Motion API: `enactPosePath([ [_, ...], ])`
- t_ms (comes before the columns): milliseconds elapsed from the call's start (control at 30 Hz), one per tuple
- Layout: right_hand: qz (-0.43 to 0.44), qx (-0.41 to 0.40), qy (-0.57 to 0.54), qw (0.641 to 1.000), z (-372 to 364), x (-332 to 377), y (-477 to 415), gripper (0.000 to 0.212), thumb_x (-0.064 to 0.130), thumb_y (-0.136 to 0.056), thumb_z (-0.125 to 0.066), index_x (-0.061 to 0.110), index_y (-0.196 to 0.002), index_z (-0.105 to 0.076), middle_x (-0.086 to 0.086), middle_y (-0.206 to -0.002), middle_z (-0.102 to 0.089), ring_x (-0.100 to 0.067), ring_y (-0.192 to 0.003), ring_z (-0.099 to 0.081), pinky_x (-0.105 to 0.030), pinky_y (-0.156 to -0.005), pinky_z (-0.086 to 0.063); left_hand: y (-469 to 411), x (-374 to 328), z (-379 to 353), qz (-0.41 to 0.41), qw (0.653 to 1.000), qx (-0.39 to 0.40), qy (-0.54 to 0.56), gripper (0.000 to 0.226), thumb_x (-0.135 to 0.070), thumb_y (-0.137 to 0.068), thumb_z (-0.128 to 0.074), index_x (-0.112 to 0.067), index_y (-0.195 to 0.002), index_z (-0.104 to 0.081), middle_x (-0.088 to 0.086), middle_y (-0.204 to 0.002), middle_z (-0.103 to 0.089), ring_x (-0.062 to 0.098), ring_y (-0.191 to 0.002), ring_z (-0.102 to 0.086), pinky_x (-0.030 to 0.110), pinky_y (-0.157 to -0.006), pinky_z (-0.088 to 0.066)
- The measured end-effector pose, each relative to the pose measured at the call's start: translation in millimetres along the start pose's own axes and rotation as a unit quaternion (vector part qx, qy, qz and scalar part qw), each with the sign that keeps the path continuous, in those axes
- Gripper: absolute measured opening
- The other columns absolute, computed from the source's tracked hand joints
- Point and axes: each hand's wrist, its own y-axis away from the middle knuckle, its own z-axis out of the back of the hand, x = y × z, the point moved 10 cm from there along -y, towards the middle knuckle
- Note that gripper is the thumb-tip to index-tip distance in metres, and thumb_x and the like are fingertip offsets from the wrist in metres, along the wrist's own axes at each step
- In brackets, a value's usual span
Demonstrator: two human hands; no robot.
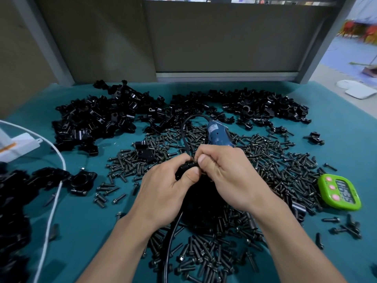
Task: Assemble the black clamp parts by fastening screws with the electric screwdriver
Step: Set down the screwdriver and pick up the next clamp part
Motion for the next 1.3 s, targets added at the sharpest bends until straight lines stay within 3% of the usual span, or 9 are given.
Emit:
enactPosePath([
  [133, -0.015, -0.011, 0.010, 1.000, 1.0, -1.6, 1.4, 0.042, 0.031, -0.106, -0.051, 0.025, -0.064, -0.051, 0.008, -0.054, -0.049, -0.007, -0.050, -0.044, -0.023, -0.048, -0.035, -1.0, 0.1, 3.6, -0.006, 1.000, -0.003, -0.007, 0.044, -0.078, -0.093, -0.037, -0.045, -0.106, -0.064, -0.014, -0.085, -0.070, 0.007, -0.079, -0.066, 0.031, -0.068, -0.047],
  [367, -0.032, -0.030, -0.055, 0.998, 9.9, -6.9, -0.2, 0.023, 0.027, -0.098, -0.066, 0.028, -0.075, -0.070, 0.000, -0.067, -0.067, -0.016, -0.058, -0.058, -0.032, -0.056, -0.046, -4.6, 4.6, -0.7, -0.004, 1.000, 0.007, 0.005, 0.045, -0.076, -0.094, -0.039, -0.041, -0.100, -0.066, -0.016, -0.086, -0.071, 0.006, -0.081, -0.067, 0.038, -0.072, -0.051],
  [500, -0.038, -0.034, -0.083, 0.995, 11.2, -12.5, 0.8, 0.018, 0.025, -0.095, -0.073, 0.027, -0.077, -0.078, 0.007, -0.058, -0.067, -0.006, -0.051, -0.059, -0.019, -0.052, -0.044, -1.4, 6.3, -5.6, -0.007, 1.000, 0.025, 0.015, 0.046, -0.074, -0.096, -0.040, -0.039, -0.104, -0.069, -0.013, -0.094, -0.074, 0.010, -0.089, -0.070, 0.046, -0.078, -0.054],
  [700, -0.024, -0.026, -0.095, 0.995, 12.9, -11.3, -0.2, 0.020, 0.009, -0.085, -0.081, 0.029, -0.084, -0.082, 0.009, -0.073, -0.076, -0.011, -0.068, -0.071, -0.030, -0.065, -0.059, -1.5, 5.8, -8.8, 0.001, 0.997, 0.044, 0.059, 0.050, -0.071, -0.096, -0.045, -0.030, -0.106, -0.072, -0.006, -0.091, -0.075, 0.016, -0.088, -0.070, 0.053, -0.079, -0.054],
  [833, -0.006, -0.035, -0.102, 0.994, 13.3, -8.7, 0.0, 0.020, 0.008, -0.083, -0.082, 0.028, -0.084, -0.083, 0.010, -0.077, -0.077, -0.012, -0.075, -0.073, -0.037, -0.072, -0.062, -3.0, 7.2, -7.1, 0.011, 0.995, 0.042, 0.095, 0.054, -0.063, -0.092, -0.049, -0.013, -0.087, -0.069, 0.008, -0.076, -0.068, 0.028, -0.074, -0.064, 0.059, -0.074, -0.049],
  [967, 0.000, -0.019, -0.071, 0.997, 7.9, -9.3, 0.0, 0.013, 0.017, -0.088, -0.080, 0.029, -0.086, -0.082, 0.011, -0.075, -0.076, -0.009, -0.071, -0.072, -0.035, -0.068, -0.060, -0.1, 7.0, -1.7, -0.005, 0.997, 0.029, 0.066, 0.045, -0.062, -0.094, -0.050, -0.022, -0.080, -0.064, 0.001, -0.068, -0.060, 0.017, -0.063, -0.056, 0.049, -0.064, -0.047],
  [1067, 0.004, -0.003, -0.052, 0.999, 5.4, -8.5, 0.1, 0.010, 0.026, -0.093, -0.074, 0.028, -0.086, -0.080, 0.010, -0.068, -0.073, -0.008, -0.061, -0.069, -0.028, -0.058, -0.057, 0.5, 5.5, -0.3, -0.011, 0.999, 0.028, 0.041, 0.042, -0.067, -0.096, -0.047, -0.031, -0.084, -0.065, -0.009, -0.071, -0.064, 0.013, -0.067, -0.061, 0.044, -0.064, -0.048],
  [1167, 0.005, 0.028, -0.016, 0.999, -2.6, -6.0, 0.3, 0.020, 0.029, -0.101, -0.064, 0.028, -0.083, -0.071, 0.008, -0.061, -0.067, -0.006, -0.050, -0.059, -0.021, -0.050, -0.046, 0.0, 5.3, -1.7, -0.014, 0.999, 0.035, 0.018, 0.047, -0.073, -0.095, -0.044, -0.034, -0.098, -0.070, -0.008, -0.085, -0.073, 0.015, -0.082, -0.070, 0.050, -0.073, -0.052],
  [1300, -0.014, 0.039, 0.007, 0.999, -9.6, -3.1, -0.3, 0.039, 0.033, -0.107, -0.050, 0.021, -0.069, -0.053, 0.007, -0.054, -0.049, -0.007, -0.049, -0.044, -0.021, -0.048, -0.034, 1.0, 2.1, 1.8, -0.034, 0.999, 0.021, 0.004, 0.043, -0.072, -0.097, -0.043, -0.039, -0.102, -0.070, -0.014, -0.088, -0.074, 0.010, -0.085, -0.070, 0.043, -0.073, -0.053],
])
